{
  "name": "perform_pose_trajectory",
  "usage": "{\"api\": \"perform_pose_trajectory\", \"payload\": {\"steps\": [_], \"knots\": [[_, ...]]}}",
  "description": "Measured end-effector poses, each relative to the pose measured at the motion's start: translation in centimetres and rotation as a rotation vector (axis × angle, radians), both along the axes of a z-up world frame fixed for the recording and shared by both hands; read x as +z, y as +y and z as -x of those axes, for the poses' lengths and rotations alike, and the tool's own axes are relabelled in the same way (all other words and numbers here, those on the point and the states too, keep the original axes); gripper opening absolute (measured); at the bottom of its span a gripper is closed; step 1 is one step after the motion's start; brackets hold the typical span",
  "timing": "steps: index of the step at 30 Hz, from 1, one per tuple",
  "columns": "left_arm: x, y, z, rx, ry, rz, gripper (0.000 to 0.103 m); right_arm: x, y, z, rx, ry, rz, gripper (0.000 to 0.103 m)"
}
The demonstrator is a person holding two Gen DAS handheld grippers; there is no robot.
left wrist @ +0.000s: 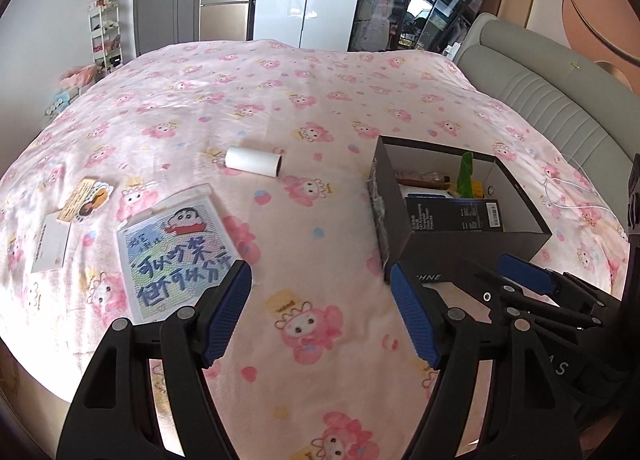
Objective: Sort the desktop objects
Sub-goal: 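Open the left tool and move it back toward the bead-art packet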
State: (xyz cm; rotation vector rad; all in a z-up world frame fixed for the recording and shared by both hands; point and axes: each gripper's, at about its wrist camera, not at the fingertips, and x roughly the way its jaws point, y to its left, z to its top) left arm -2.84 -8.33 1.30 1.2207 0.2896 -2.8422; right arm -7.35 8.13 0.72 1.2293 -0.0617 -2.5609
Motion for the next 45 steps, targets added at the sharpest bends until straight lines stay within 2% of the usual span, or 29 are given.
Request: {"api": "perform_pose_trajectory", "payload": {"steps": [10,17,21,27,31,38,45], "knots": [[-1.5,-4.9,-2.4,0.1,-0.004,-0.047,0.073,-0.6,-5.0,-0.9,0.099,0.007,-0.062,0.059],[-3.0,-9.4,-2.9,0.186,-0.02,-0.078,0.074,-1.3,-10.3,0.0,0.206,0.033,-0.112,0.059],[-4.2,-12.6,-3.2,0.246,-0.036,-0.103,0.073,-2.3,-13.1,0.9,0.261,0.014,-0.118,0.059],[-7.9,-18.2,-3.5,0.343,-0.092,-0.161,0.072,-5.5,-16.4,2.6,0.304,-0.042,-0.15,0.059],[-10.7,-20.4,-2.9,0.365,-0.145,-0.188,0.071,-7.9,-18.2,4.2,0.32,-0.089,-0.164,0.059],[-14.2,-22.6,-0.7,0.372,-0.181,-0.253,0.071,-11.7,-20.9,7.1,0.364,-0.153,-0.199,0.059],[-16.4,-23.2,1.8,0.359,-0.202,-0.29,0.07,-14.5,-22.8,9.6,0.395,-0.221,-0.174,0.059]]}}
